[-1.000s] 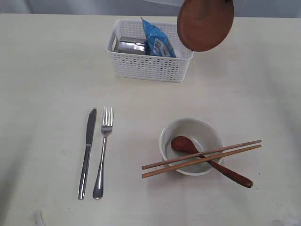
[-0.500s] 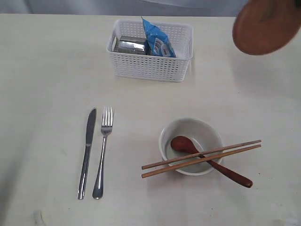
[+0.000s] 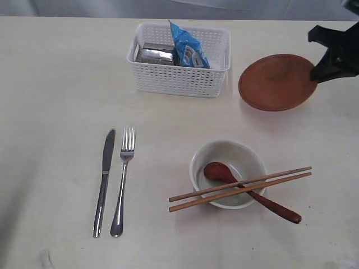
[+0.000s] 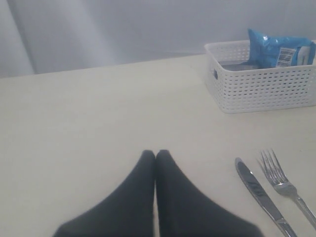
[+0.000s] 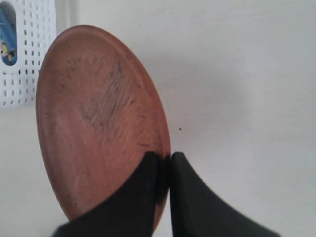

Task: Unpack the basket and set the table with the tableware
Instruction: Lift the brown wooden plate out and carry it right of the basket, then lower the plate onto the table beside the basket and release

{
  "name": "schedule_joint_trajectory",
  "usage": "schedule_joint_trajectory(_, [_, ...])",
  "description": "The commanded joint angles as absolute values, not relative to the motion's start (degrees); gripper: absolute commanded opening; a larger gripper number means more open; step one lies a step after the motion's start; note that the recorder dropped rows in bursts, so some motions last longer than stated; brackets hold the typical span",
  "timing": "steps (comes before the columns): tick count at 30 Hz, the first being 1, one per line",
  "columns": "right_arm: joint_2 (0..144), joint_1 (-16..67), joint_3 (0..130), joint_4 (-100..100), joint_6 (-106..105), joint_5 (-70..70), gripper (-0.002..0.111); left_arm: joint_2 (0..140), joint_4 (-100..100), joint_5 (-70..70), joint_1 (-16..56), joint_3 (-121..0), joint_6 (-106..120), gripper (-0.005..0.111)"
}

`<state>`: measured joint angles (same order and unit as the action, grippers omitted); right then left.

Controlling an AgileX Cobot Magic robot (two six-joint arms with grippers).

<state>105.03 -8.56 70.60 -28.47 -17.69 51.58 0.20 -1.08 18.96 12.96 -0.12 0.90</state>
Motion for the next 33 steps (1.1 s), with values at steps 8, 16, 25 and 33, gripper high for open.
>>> schedule_joint_trajectory(8, [113.67,-1.09,70.55,-32.32,-24.69,42.96,0.000,0.00,-1.20,18.32,13.27,0.00,0.64,0.000])
schedule_joint_trajectory(16, [117.23,1.42,70.65,-40.75,-30.83,40.61,0.000,0.00,-1.20,18.32,13.27,0.00,0.64,0.000])
schedule_joint_trajectory(25, [119.52,4.14,75.13,-42.80,-33.01,40.43,0.000,0.00,-1.20,18.32,13.27,0.00,0.64,0.000])
schedule_joint_trajectory(33, [119.52,3.32,75.26,-40.42,-32.81,40.29,0.018,0.00,-1.20,18.32,13.27,0.00,0.64,0.000])
